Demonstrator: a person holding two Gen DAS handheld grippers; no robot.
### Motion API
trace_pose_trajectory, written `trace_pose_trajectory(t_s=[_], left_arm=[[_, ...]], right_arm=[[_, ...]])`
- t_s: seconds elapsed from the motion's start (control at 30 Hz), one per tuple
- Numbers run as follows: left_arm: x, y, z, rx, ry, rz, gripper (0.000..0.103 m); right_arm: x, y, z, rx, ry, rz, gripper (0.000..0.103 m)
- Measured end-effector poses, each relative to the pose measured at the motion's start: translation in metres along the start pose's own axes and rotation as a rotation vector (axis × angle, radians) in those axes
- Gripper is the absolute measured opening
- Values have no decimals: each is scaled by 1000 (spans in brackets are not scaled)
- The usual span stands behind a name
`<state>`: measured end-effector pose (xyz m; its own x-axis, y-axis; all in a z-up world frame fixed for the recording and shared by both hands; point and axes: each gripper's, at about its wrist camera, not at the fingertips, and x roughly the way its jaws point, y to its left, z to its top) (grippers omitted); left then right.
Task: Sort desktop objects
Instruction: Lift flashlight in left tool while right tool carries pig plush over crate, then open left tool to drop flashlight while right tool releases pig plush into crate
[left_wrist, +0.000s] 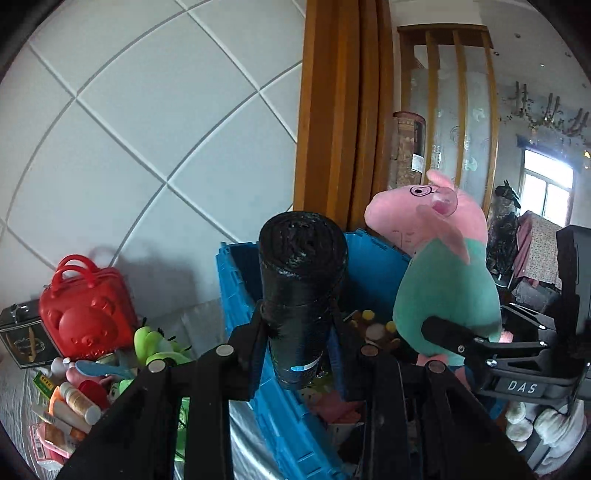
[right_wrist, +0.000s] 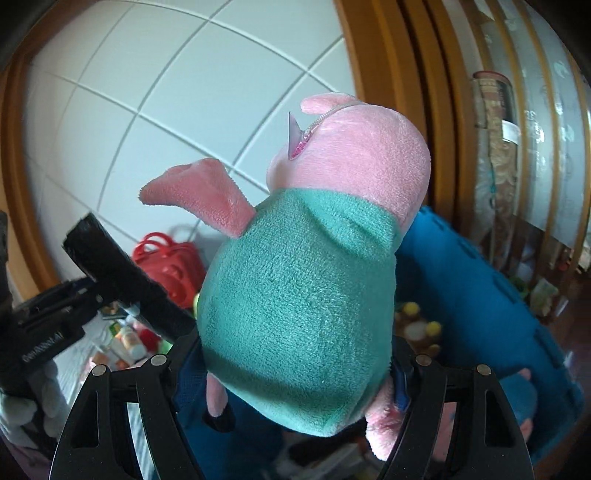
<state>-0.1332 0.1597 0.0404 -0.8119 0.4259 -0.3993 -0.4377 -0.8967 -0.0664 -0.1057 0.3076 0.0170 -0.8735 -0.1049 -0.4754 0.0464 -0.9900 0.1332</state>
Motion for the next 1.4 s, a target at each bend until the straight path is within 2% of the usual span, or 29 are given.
trace_pose_trajectory(t_s=[0.13, 0.3, 0.5, 0.87, 0.93, 1.13, 1.27, 1.4], left_arm=[[41, -21, 6, 9, 79, -12, 29], [90, -46, -4, 10, 230, -4, 29], [130, -64, -20, -19, 393, -24, 29], [178, -71, -43, -40, 543, 2, 29], [185, -68, -49, -53, 580, 18, 30], [186, -73, -55, -33, 567, 43, 32], [187, -70, -52, -54, 575, 52, 45], [184, -69, -50, -63, 566, 53, 46]], right_arm=[[14, -42, 3, -12, 39, -34, 78], [38, -77, 1, -32, 110, -64, 78], [64, -100, -5, -56, 213, -64, 79], [100, -127, -8, -26, 337, -32, 79], [102, -131, -10, 21, 364, 9, 80], [106, -144, -13, 87, 404, 11, 81], [105, -150, -13, 109, 410, -2, 83], [108, -152, -13, 133, 422, -13, 83]])
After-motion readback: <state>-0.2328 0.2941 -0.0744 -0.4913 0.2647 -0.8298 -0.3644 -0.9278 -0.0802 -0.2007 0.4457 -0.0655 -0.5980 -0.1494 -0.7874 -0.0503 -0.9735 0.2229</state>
